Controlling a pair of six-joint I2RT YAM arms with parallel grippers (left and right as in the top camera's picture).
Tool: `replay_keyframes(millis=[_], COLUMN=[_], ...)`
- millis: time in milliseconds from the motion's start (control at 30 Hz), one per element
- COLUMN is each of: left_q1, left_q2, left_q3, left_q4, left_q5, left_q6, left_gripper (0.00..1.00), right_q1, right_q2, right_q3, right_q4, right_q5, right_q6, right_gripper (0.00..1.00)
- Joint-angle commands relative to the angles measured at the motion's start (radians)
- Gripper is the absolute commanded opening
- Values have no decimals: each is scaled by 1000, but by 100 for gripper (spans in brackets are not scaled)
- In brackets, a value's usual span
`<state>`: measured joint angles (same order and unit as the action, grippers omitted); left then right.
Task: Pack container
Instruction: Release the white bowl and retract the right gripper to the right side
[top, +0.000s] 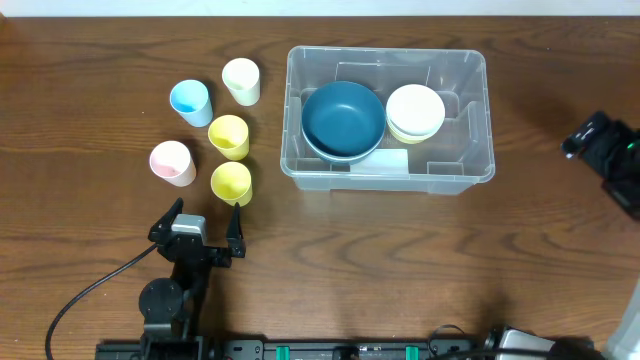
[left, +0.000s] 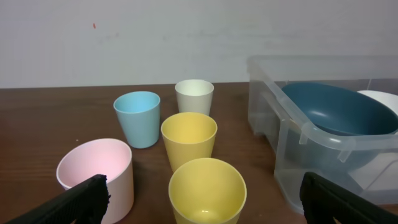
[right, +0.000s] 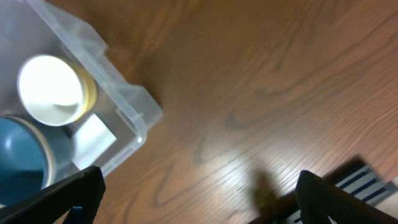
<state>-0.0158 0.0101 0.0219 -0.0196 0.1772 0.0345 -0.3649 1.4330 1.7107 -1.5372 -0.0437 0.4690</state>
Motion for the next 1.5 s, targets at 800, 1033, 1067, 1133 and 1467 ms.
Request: replay_keyframes(millis=[800, 1033, 1067, 1133, 1467], left_q1=[4, 4, 4, 4, 4], left_q2=[-6, -6, -6, -6, -6], left_q3=[-18, -18, -18, -18, -18], left_q4=[-32, -33, -33, -32, -32], left_q5=[14, 14, 14, 14, 14], left_q6=[14, 14, 14, 14, 14], left_gripper=[98, 98, 98, 98, 98], right_q1=[-10, -10, -10, -10, -10], right_q2=[-11, -12, -12, -12, -12], right_q3=[-299, -299, -299, -299, -299], right_q4=[135, 135, 135, 135, 135], right_q5=[-61, -62, -61, -62, -62], right_q6=[31, 31, 31, 31, 31], right_gripper=[99, 99, 99, 99, 99])
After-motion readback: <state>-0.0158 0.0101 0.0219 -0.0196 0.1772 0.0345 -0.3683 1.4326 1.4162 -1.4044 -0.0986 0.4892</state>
